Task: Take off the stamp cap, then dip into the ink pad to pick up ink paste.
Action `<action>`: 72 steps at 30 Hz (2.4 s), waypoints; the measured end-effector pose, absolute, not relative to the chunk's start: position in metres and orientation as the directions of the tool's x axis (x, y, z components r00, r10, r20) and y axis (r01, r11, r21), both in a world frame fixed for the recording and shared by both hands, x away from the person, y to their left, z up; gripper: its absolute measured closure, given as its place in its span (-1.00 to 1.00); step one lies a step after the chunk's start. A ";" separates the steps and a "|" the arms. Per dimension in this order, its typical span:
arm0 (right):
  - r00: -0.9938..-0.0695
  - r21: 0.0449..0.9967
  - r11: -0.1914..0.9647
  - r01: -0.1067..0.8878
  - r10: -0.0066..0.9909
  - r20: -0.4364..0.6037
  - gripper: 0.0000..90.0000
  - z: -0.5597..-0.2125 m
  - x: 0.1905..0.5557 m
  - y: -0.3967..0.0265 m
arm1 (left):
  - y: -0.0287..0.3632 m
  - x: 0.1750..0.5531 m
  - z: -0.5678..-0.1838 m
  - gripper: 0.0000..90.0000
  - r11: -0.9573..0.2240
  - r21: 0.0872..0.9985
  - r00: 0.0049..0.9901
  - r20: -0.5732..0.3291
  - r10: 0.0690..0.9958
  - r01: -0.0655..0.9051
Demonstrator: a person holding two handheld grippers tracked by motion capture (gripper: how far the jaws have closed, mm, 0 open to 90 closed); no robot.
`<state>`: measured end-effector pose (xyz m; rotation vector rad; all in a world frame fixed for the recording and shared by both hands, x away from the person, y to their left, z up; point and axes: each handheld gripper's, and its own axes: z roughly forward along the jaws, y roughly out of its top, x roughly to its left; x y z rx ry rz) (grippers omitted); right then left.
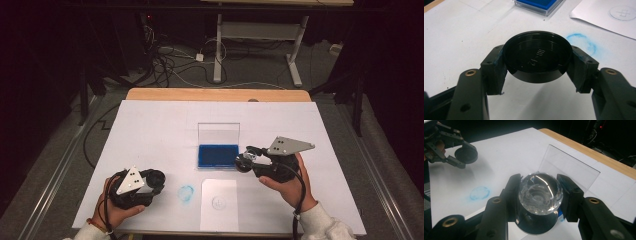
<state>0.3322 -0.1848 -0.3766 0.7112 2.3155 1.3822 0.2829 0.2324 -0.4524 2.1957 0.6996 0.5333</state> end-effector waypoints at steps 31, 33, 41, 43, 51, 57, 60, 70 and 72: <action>-0.843 0.849 0.472 0.237 0.534 -0.061 0.28 -0.367 0.362 -0.149 | 0.233 0.286 -0.457 -0.18 -0.562 0.757 0.769 0.127 0.627 0.333; -0.846 0.845 0.478 0.240 0.530 -0.059 0.28 -0.363 0.365 -0.146 | 0.233 0.286 -0.458 -0.18 -0.566 0.754 0.772 0.126 0.623 0.334; -0.860 0.812 0.524 0.258 0.507 -0.054 0.28 -0.357 0.383 -0.127 | 0.233 0.284 -0.458 -0.18 -0.570 0.750 0.772 0.128 0.622 0.335; -0.865 0.798 0.545 0.257 0.498 -0.061 0.28 -0.358 0.387 -0.120 | 0.232 0.284 -0.457 -0.18 -0.568 0.752 0.773 0.126 0.621 0.334; -0.875 0.744 0.609 0.274 0.479 -0.070 0.28 -0.371 0.404 -0.091 | 0.233 0.284 -0.459 -0.18 -0.577 0.743 0.776 0.126 0.619 0.340; -0.881 0.714 0.633 0.297 0.471 -0.051 0.28 -0.387 0.413 -0.075 | 0.233 0.284 -0.459 -0.18 -0.585 0.741 0.786 0.129 0.605 0.329; -0.880 0.698 0.644 0.313 0.473 -0.042 0.28 -0.395 0.416 -0.069 | 0.232 0.284 -0.459 -0.18 -0.587 0.740 0.789 0.127 0.601 0.327; -0.876 0.660 0.668 0.343 0.481 -0.031 0.28 -0.415 0.424 -0.061 | 0.232 0.284 -0.460 -0.18 -0.594 0.734 0.792 0.127 0.598 0.331; -0.874 0.652 0.680 0.335 0.482 -0.053 0.28 -0.416 0.425 -0.061 | 0.233 0.284 -0.460 -0.18 -0.590 0.737 0.793 0.123 0.596 0.330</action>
